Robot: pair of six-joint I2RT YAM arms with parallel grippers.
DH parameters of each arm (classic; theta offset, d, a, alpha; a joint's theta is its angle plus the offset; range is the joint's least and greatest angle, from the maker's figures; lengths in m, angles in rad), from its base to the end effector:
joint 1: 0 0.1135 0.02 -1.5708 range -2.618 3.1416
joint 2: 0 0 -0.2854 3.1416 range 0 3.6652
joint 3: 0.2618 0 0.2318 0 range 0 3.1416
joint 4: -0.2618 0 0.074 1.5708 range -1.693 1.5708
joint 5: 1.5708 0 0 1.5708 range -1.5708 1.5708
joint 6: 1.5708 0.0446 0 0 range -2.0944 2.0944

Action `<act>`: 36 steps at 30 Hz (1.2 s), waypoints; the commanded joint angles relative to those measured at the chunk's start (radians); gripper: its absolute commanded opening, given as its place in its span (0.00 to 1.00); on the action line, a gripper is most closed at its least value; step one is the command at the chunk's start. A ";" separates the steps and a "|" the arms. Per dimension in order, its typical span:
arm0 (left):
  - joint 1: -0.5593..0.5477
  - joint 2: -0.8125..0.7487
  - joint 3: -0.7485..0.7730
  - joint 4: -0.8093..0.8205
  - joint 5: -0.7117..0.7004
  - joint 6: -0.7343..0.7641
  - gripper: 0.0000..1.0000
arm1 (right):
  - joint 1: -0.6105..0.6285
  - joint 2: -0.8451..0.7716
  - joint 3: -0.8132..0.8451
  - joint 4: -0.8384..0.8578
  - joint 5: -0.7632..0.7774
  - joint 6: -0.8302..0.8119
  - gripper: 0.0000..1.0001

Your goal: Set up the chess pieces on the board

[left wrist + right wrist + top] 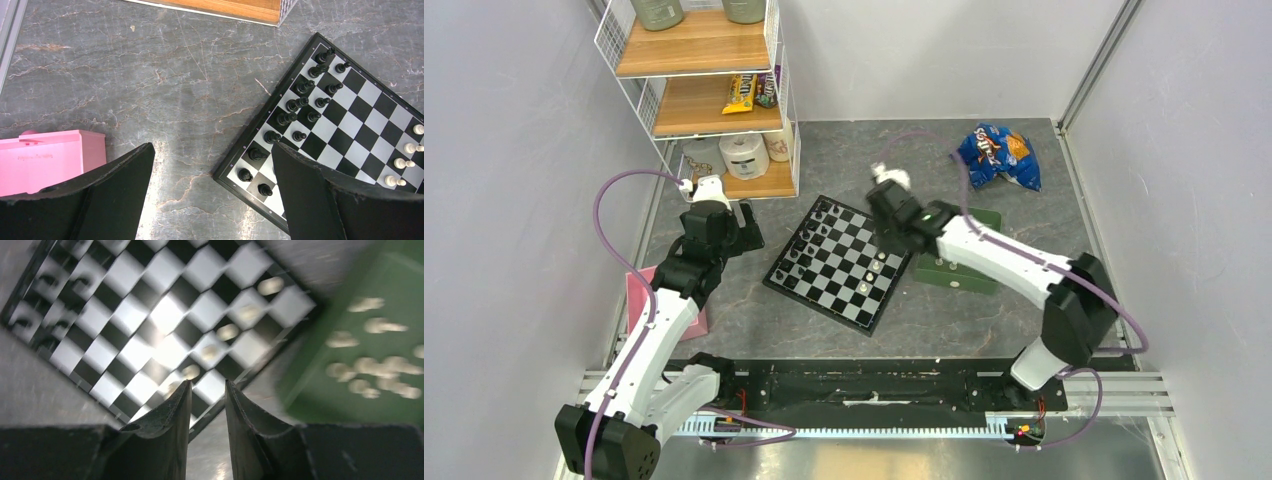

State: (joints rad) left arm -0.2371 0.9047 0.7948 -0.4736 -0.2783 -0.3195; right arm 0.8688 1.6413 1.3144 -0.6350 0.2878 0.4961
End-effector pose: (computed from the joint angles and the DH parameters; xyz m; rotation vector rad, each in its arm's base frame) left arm 0.1684 -0.0281 0.3086 -0.2473 2.1148 -0.0279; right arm 0.2281 0.2501 0.2873 -0.3493 2.4637 0.2131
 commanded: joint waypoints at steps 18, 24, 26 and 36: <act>0.004 -0.012 -0.004 0.018 0.006 0.023 0.95 | -0.713 -0.018 -0.164 0.003 -0.168 0.026 0.35; 0.004 -0.008 -0.005 0.018 0.003 0.023 0.95 | -0.751 0.036 -0.146 0.001 -0.177 0.010 0.35; 0.004 -0.007 -0.005 0.018 0.001 0.023 0.95 | -0.753 0.055 -0.142 -0.001 -0.177 0.007 0.35; 0.004 -0.003 -0.004 0.018 0.002 0.025 0.95 | -0.753 0.103 -0.130 0.024 -0.158 0.009 0.34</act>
State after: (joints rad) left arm -0.2371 0.9047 0.7948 -0.4736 -0.2787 -0.3195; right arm 0.1158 1.7386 1.1522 -0.6422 0.1207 0.5117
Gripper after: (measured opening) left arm 0.949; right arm 0.342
